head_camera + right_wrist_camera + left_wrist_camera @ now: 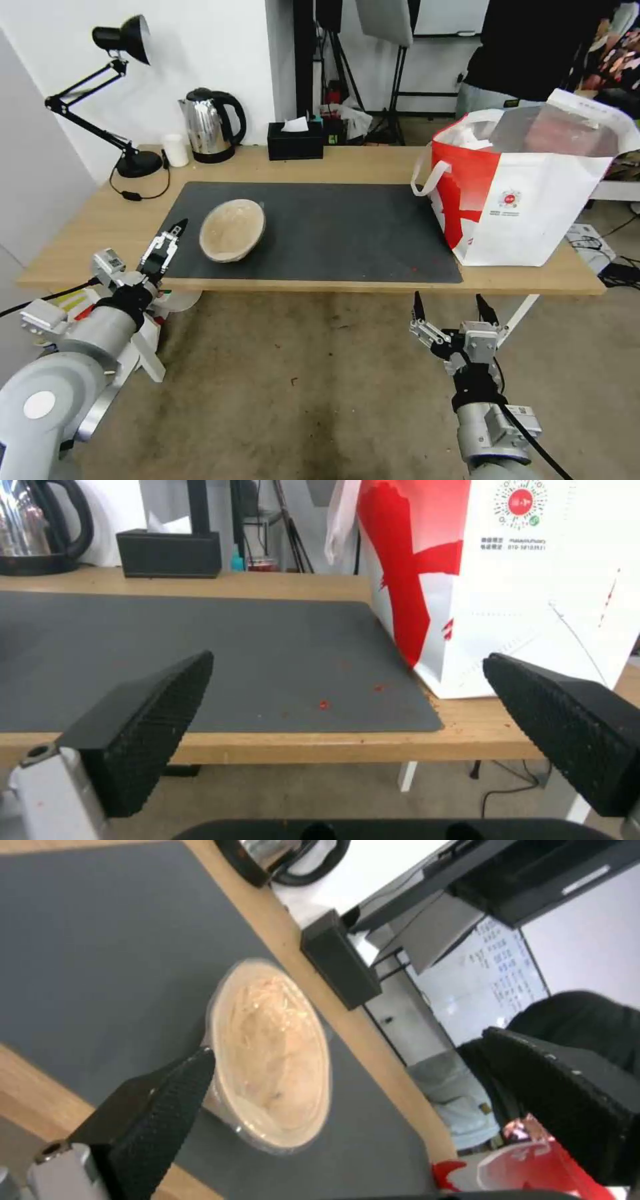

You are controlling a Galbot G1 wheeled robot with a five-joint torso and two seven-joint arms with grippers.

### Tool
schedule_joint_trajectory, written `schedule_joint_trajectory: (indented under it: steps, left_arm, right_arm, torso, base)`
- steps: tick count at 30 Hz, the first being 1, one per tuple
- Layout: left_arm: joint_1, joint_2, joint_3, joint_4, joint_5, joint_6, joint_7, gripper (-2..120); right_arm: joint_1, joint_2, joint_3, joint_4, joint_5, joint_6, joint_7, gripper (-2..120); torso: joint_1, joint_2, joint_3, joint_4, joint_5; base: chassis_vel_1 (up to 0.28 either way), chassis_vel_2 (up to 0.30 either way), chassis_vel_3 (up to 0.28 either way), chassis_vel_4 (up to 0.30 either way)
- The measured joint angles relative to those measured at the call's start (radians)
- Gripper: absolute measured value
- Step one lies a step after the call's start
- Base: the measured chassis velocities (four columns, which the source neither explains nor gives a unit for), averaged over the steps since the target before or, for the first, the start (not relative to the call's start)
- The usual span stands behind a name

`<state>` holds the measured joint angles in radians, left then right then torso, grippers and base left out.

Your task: Pick up the trash from the table and place it into the takeout bag.

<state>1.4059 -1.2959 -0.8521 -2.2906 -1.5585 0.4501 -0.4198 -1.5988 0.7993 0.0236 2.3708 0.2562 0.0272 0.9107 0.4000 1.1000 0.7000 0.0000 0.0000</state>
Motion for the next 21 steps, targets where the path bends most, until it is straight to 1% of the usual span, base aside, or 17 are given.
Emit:
schedule_joint_trajectory:
  steps: [5, 9, 21]
  left_arm:
    - [-0.017, 0.003, 0.012, 0.025, 0.005, 0.018, -0.001, 100]
    - [-0.033, 0.004, 0.025, 0.044, 0.003, 0.024, -0.019, 100]
    - [-0.068, 0.012, 0.044, 0.105, 0.004, 0.025, -0.021, 100]
  right_arm:
    - [0.0, 0.0, 0.0, 0.0, 0.0, 0.0, 0.0, 100]
    - [0.0, 0.0, 0.0, 0.0, 0.0, 0.0, 0.0, 100]
    - [0.0, 0.0, 0.0, 0.0, 0.0, 0.0, 0.0, 100]
  torso:
    - [0.0, 0.0, 0.0, 0.0, 0.0]
    - [0.0, 0.0, 0.0, 0.0001, 0.0001]
    - [0.0, 0.0, 0.0, 0.0, 0.0]
  base:
    - [0.0, 0.0, 0.0, 0.0]
    - [0.0, 0.0, 0.0, 0.0]
    - [0.0, 0.0, 0.0, 0.0]
